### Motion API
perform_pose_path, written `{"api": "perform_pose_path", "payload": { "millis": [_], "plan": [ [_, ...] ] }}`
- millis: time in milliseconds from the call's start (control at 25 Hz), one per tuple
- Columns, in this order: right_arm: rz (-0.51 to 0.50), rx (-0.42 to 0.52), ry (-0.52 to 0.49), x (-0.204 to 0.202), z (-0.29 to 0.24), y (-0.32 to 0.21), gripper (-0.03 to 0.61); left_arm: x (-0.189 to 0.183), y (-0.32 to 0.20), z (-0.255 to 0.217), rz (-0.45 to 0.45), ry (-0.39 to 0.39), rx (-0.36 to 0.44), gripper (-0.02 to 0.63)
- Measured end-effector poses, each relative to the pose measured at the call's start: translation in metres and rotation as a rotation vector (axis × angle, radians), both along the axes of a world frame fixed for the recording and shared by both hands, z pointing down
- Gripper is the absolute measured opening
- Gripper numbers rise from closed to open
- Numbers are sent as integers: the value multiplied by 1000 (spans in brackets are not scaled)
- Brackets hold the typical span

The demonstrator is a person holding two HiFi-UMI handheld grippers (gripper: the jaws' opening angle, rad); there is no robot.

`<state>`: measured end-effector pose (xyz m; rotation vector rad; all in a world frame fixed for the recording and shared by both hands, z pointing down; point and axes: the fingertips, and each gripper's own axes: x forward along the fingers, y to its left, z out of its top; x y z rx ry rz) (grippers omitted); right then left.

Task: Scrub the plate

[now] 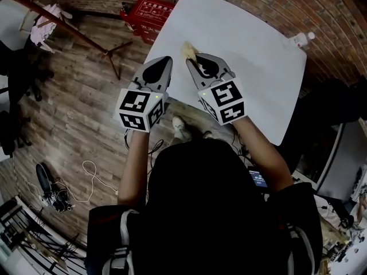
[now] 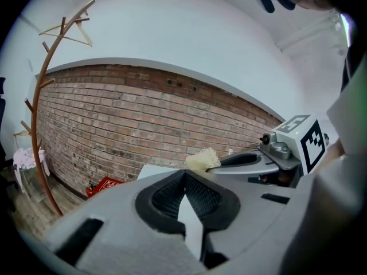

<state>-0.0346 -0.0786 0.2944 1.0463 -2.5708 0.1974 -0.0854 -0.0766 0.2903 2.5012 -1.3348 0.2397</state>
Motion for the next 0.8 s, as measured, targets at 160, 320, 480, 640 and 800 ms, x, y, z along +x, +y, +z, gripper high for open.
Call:
{"api": "perform_pose_path", "payload": {
  "millis": [160,320,480,640,800],
  "plan": [
    [-24,15,-12,14,-16,13,55,13,14,-16,-22,1,22,18],
    [-36,21,-35,28,-28,31,55,28,36,-25,-39,-3,39,18],
    [-47,35,-56,38,-34,47,55,39,55,-28,-53,-14,55,18],
    [-62,58,-75,46,-47,63,55,45,71,-44,-79,-14,90,18],
    [-79,78,-85,57,-57,79,55,53,87,-58,-105,-9,123,18]
  ]
}}
